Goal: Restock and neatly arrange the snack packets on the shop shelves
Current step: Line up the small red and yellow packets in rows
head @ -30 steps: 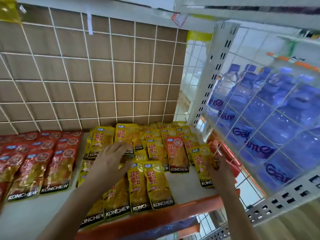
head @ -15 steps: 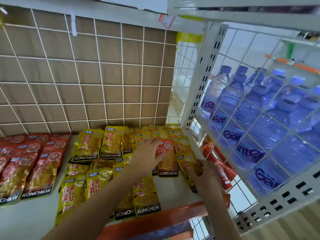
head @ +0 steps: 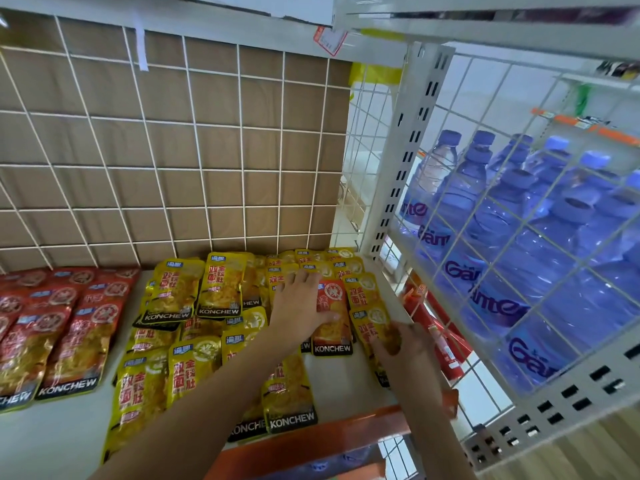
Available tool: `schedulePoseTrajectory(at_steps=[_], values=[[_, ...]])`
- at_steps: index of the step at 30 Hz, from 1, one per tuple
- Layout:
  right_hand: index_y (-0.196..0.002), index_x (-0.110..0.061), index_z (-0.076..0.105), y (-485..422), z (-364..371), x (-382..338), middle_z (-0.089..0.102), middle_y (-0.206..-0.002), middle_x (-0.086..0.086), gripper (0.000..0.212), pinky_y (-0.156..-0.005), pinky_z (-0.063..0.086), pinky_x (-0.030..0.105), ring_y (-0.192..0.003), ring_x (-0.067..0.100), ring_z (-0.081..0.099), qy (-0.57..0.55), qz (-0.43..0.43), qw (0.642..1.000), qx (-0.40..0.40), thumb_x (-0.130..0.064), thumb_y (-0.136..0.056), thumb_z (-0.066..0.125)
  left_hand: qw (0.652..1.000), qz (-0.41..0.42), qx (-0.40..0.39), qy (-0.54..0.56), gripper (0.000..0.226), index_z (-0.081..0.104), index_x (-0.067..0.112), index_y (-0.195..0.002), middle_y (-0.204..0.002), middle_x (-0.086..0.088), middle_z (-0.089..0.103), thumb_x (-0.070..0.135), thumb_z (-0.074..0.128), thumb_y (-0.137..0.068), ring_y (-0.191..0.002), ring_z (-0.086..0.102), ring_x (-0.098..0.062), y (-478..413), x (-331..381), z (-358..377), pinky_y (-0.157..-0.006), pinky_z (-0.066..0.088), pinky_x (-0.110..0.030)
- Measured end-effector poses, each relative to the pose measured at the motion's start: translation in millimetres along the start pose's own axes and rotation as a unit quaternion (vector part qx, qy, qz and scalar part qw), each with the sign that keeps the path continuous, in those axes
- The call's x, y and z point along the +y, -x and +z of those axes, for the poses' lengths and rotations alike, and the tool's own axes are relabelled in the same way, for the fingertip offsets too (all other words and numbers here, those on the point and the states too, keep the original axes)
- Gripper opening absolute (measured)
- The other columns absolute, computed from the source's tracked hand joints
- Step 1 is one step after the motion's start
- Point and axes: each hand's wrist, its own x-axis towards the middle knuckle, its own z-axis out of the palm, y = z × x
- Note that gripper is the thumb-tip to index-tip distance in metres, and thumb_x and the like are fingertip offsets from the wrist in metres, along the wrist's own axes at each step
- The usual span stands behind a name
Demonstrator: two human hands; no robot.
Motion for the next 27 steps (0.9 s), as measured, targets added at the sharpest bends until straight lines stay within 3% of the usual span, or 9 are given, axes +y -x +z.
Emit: schedulePoseTrajectory(at_steps=[6, 9, 13, 19, 22, 27], values=[[-0.113, -0.016, 0.060, -0.1, -0.5, -1.7, 0.050, -0.103, -0.002, 0.044, -0.083, 0.051, 0.041, -0.101, 0.018, 0.051, 0.004, -0.002, 1.000, 0.002, -0.044, -0.079, 0.065, 0.971, -0.008, 0.007, 0.239, 0.074, 0.038, 0.020, -0.134, -0.130, -0.005, 0.034, 0.020, 0.079, -0.071, -0.118, 0.046, -0.024, 8.1, 6.6, -5.8, -0.096, 0.044, -0.033], [-0.115, -0.017, 0.058, 0.2, -1.8, -3.2, 0.050, -0.106, -0.002, 0.043, -0.086, 0.049, 0.041, -0.103, 0.018, 0.051, 0.009, 0.005, 1.000, -0.005, -0.043, -0.081, 0.064, 0.957, 0.007, 0.012, 0.289, 0.078, 0.034, 0.021, -0.139, -0.135, -0.005, 0.037, 0.014, 0.077, -0.074, -0.120, 0.046, -0.020, 8.9, 10.5, -10.4, -0.095, 0.042, -0.026], [-0.113, -0.018, 0.058, 2.1, -4.4, -5.1, 0.052, -0.106, -0.001, 0.040, -0.088, 0.047, 0.042, -0.104, 0.020, 0.051, 0.014, -0.003, 1.000, 0.001, -0.042, -0.081, 0.064, 0.928, -0.002, -0.004, 0.373, 0.087, 0.025, 0.026, -0.144, -0.121, -0.001, 0.050, 0.013, 0.076, -0.075, -0.102, 0.055, -0.014, 11.7, 15.8, -19.4, -0.094, 0.047, -0.036], [-0.111, -0.011, 0.060, 6.5, -7.1, -7.3, 0.057, -0.106, 0.006, 0.033, -0.088, 0.045, 0.045, -0.100, 0.027, 0.054, 0.029, -0.047, 0.998, 0.016, -0.027, -0.083, 0.065, 0.890, -0.014, 0.021, 0.455, 0.049, 0.046, 0.011, -0.119, -0.107, -0.005, 0.064, 0.011, 0.073, -0.078, -0.095, 0.062, -0.016, 28.7, 8.2, -41.2, -0.075, 0.053, -0.024], [-0.110, -0.009, 0.060, 8.3, -8.7, -8.8, 0.059, -0.106, 0.009, 0.032, -0.086, 0.047, 0.047, -0.099, 0.030, 0.056, 0.041, -0.072, 0.996, 0.023, -0.021, -0.081, 0.067, 0.882, -0.022, 0.041, 0.468, 0.036, 0.053, 0.016, -0.110, -0.096, 0.003, 0.067, 0.010, 0.071, -0.079, -0.082, 0.063, -0.002, 47.4, -8.9, -59.7, -0.065, 0.049, -0.012], [-0.101, -0.007, 0.064, 17.5, -11.7, -22.1, 0.065, -0.097, 0.013, 0.030, -0.072, 0.053, 0.046, -0.085, 0.036, 0.063, 0.044, -0.157, 0.984, 0.070, -0.014, -0.073, 0.071, 0.868, -0.080, 0.089, 0.483, 0.026, 0.054, 0.022, -0.106, -0.094, 0.005, 0.068, 0.013, 0.066, -0.084, -0.084, 0.066, -0.008, 86.0, -51.2, -85.5, -0.062, 0.051, -0.016]])
